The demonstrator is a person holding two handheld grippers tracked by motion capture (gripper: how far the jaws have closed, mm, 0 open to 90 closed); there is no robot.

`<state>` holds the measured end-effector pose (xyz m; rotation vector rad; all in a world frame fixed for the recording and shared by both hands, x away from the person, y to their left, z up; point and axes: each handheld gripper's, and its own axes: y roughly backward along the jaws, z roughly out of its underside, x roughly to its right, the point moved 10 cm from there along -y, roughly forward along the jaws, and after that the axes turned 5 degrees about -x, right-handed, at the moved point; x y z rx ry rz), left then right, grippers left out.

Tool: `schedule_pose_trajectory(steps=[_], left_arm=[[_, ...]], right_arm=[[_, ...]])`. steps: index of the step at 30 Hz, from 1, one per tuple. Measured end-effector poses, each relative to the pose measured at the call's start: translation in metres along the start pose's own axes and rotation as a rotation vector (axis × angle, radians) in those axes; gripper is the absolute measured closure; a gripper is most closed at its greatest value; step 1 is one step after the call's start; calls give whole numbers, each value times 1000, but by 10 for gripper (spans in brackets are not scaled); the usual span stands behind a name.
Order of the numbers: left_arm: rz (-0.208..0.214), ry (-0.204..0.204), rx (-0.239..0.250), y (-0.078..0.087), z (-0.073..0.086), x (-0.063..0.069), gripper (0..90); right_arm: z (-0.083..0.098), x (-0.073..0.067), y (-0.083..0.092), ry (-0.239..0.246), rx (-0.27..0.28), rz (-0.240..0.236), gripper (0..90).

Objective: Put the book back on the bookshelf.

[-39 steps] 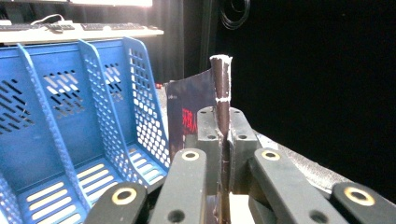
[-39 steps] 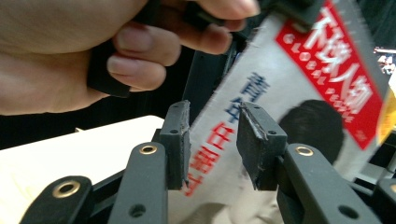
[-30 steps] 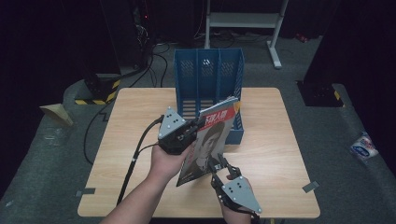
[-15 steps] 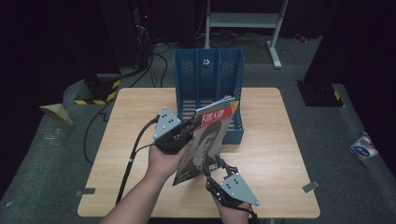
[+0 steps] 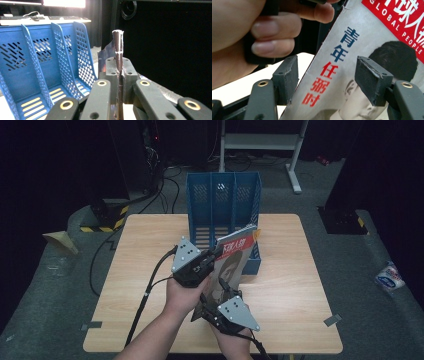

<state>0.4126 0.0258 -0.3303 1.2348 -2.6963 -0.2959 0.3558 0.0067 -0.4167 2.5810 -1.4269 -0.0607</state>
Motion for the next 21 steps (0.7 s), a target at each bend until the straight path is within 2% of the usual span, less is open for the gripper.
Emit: schedule_pose_trajectory(steps=[2, 5, 8, 11, 14, 21], left_arm=[[2, 1, 8, 2, -2, 2, 866], [0, -7, 18, 6, -3, 4, 866], [2, 6, 33, 7, -4, 5, 866], [5, 1, 28, 5, -3, 7, 866], [7, 1, 29, 5, -3, 9, 866], [17, 1, 36, 10, -2, 11, 866]], right_arm=[[-2, 3, -2, -6, 5, 19, 354], [-6, 5, -3, -11, 25, 23, 353], [-7, 5, -3, -26, 25, 20, 353], [-11, 4, -2, -20, 37, 35, 354], [-12, 8, -3, -27, 27, 66, 356], [-7, 15, 0, -30, 19, 75, 358]])
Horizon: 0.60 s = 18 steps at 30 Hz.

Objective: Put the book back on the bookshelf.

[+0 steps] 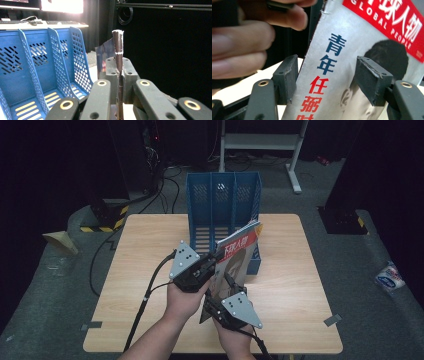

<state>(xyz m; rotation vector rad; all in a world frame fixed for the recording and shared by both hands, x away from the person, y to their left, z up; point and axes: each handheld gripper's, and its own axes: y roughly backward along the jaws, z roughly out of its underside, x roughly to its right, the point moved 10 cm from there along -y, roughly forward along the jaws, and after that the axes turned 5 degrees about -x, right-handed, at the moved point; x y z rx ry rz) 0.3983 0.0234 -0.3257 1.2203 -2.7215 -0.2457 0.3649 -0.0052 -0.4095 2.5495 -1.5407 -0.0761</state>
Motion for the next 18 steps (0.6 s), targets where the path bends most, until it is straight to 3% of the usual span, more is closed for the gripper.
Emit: schedule_pose_trajectory(steps=[10, 18], left_arm=[[19, -32, -3, 3, 8, 12, 865], [52, -50, -18, 5, 27, 29, 864]], right_arm=[[12, 12, 8, 22, -22, 29, 387], [31, 21, 17, 24, -62, 50, 387]])
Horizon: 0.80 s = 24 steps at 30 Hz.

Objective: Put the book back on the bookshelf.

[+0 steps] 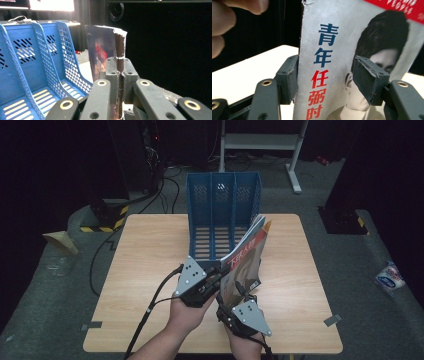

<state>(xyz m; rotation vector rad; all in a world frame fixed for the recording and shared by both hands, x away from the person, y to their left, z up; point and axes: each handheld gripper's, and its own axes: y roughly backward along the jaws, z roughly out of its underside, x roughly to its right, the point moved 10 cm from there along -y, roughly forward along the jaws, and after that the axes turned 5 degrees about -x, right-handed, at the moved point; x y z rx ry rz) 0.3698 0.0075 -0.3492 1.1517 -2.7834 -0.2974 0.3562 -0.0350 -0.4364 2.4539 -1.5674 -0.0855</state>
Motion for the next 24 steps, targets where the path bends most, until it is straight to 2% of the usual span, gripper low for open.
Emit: schedule_pose_trajectory(steps=[6, 13, 15, 18, 20, 24], left_arm=[[8, -28, -16, 1, 17, 4, 865], [10, -41, -41, 0, 32, -1, 863], [26, -50, -39, 1, 34, 0, 863], [24, -69, -32, 5, 35, 1, 863], [28, -71, -29, 7, 36, 0, 862], [26, -63, -6, 12, 39, -2, 862]], right_arm=[[16, -7, -2, 50, -31, 9, 384], [29, -13, -11, 42, -64, -22, 386], [33, -15, -13, 42, -61, -42, 382], [34, -18, -14, 48, -58, -51, 375], [35, -21, -13, 56, -50, -58, 365], [43, -24, -15, 67, -67, -65, 351]])
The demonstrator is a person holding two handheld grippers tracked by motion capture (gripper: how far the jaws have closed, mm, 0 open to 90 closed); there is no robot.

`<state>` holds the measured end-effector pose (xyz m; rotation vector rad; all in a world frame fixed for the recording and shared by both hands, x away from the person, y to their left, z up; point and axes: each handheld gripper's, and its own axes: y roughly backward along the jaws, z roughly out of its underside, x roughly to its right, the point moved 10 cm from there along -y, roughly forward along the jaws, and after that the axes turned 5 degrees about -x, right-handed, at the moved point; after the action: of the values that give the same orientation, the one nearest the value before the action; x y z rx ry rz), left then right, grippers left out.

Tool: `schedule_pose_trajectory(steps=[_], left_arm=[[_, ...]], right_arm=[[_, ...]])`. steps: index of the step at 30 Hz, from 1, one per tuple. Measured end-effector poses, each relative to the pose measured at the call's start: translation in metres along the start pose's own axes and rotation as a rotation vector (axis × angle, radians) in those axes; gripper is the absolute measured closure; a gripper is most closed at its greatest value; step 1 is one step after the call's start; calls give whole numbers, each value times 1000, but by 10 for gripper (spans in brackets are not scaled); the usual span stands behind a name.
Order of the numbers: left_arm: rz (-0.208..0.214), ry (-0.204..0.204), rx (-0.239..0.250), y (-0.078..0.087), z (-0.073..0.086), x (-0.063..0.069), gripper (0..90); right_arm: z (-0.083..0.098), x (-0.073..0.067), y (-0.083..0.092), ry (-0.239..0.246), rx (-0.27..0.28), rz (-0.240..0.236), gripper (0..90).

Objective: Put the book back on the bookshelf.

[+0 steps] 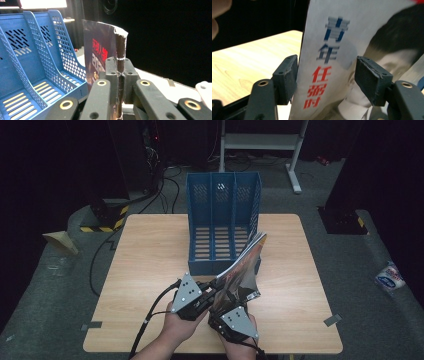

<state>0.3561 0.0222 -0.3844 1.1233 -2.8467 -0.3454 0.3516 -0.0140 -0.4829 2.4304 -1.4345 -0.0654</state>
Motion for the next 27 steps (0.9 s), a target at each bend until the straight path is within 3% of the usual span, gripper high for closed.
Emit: schedule_pose_trajectory(steps=[7, 10, 12, 16, 27], left_arm=[[0, 4, 6, 5, 1, 0, 860], [2, 47, 6, 3, 0, 0, 860], [-6, 54, 5, 1, 0, 3, 859], [-3, 52, 3, -2, 0, 7, 859], [8, 53, 0, -5, 0, 16, 855]], right_arm=[[-12, -3, 5, -8, 38, 30, 368], [-17, -2, 6, -9, 25, 36, 367], [-24, -3, 9, -29, 55, 44, 376], [-32, 3, 12, -67, 65, 63, 376], [-29, 6, 17, -104, 60, 39, 450]])
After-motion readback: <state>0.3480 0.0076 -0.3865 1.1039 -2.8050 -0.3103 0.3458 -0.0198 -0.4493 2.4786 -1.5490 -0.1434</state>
